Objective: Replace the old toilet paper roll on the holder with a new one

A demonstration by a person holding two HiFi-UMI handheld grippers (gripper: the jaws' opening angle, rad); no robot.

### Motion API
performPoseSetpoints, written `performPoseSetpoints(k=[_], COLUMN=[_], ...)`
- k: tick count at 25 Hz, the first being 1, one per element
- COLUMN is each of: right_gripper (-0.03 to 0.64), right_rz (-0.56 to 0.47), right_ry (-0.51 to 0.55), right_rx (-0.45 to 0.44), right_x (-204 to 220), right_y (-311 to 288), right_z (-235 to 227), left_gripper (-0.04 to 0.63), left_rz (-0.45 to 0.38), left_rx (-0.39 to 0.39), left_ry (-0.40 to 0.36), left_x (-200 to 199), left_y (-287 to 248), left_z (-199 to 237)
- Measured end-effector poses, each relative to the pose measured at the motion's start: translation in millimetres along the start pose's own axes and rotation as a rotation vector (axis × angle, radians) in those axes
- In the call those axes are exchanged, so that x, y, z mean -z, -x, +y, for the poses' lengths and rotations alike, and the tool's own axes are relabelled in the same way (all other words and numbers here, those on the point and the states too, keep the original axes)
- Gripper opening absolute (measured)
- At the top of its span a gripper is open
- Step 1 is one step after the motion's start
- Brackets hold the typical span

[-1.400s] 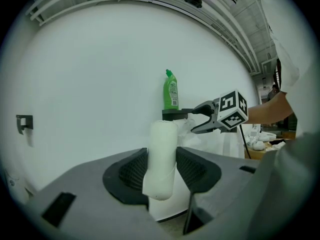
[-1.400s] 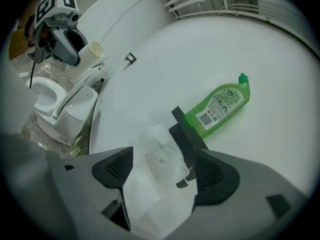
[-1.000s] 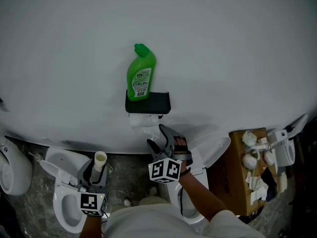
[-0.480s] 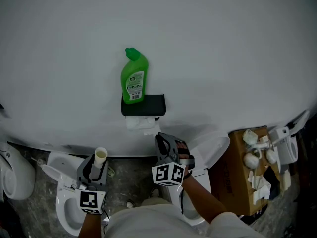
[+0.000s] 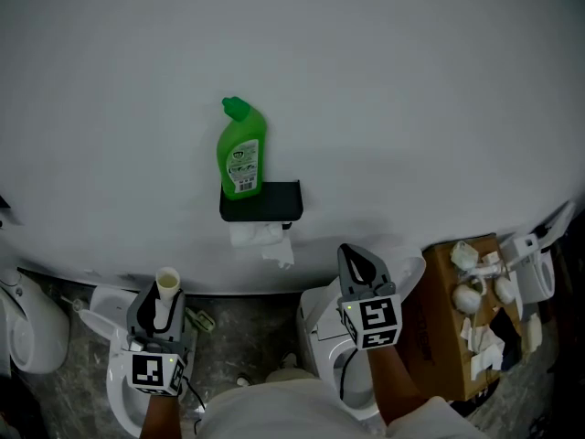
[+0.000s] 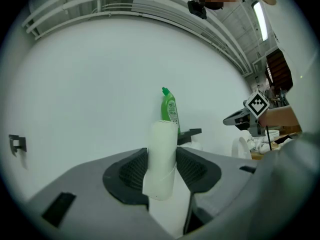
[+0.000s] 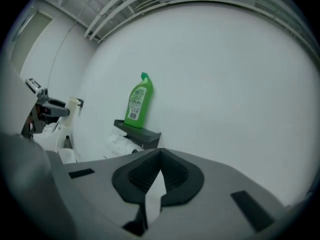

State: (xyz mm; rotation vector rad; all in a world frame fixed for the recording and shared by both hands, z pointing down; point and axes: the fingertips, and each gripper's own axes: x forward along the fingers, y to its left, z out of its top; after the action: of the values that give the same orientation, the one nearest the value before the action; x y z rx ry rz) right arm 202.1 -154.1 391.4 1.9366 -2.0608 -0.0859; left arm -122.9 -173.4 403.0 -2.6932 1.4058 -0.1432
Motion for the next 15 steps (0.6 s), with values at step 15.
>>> performPoseSetpoints(k=[15], right_gripper=[-0.002], right_rz=[-0.072], right_ry=[-0.266], right_rx=[0.132], right_x=[9], right_y=[72], right_z=[-67], left_gripper=[0.181], left_rz=[-0.099], left_rx=[-0.134], left_ry=[0.138], left_x=[-20], left_y=[24], left_z=[27])
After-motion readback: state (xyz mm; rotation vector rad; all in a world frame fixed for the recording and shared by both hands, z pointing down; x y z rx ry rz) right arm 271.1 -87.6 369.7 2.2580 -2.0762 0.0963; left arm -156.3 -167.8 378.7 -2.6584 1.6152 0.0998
